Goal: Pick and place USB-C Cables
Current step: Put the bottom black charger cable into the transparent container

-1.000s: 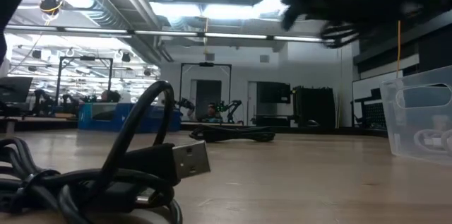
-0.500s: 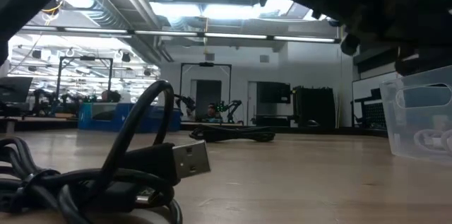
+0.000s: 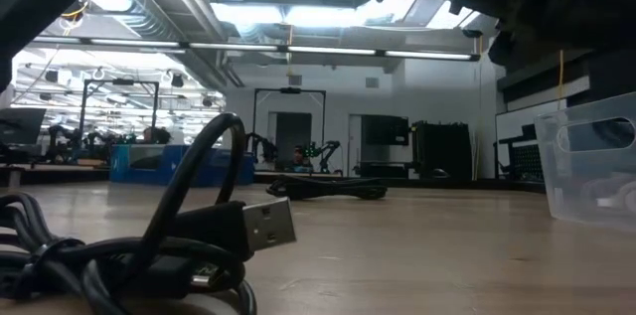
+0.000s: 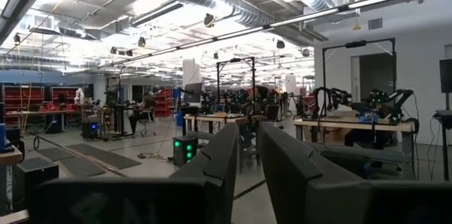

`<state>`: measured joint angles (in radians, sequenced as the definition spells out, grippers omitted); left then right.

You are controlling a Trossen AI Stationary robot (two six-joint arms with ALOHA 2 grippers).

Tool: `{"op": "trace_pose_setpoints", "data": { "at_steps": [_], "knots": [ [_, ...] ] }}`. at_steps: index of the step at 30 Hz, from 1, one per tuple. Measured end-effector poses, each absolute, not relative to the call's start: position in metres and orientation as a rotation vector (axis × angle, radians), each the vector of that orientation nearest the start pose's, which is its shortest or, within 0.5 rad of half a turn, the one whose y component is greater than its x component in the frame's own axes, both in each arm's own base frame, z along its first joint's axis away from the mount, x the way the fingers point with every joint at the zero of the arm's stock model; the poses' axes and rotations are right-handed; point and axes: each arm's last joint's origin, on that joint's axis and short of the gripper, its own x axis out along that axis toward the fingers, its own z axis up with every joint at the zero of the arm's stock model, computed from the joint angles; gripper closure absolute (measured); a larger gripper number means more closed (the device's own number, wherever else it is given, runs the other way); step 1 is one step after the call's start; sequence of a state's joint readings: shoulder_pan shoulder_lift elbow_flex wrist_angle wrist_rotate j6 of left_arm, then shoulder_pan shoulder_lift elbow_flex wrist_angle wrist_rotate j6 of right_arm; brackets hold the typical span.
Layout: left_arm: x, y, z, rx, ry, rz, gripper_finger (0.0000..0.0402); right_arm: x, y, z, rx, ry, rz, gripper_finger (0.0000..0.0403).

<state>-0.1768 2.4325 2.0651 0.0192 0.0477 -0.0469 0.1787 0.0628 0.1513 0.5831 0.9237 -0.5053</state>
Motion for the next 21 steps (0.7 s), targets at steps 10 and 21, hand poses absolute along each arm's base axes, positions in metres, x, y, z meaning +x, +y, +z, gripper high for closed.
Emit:
{"op": "trace_pose_setpoints", "data": {
  "at_steps": [10,21],
  "knots": [
    [0.549,-0.093,0.232,-0.013,0.356,-0.220,0.0288,0.065,-0.012,0.254,-0.111,-0.383,-0.835,0.0334],
    [0.509,-0.075,0.257,0.074,0.797,-0.053,0.0288,0.066,-0.011,0.254,-0.109,-0.389,-0.814,0.0334]
  ]
}}
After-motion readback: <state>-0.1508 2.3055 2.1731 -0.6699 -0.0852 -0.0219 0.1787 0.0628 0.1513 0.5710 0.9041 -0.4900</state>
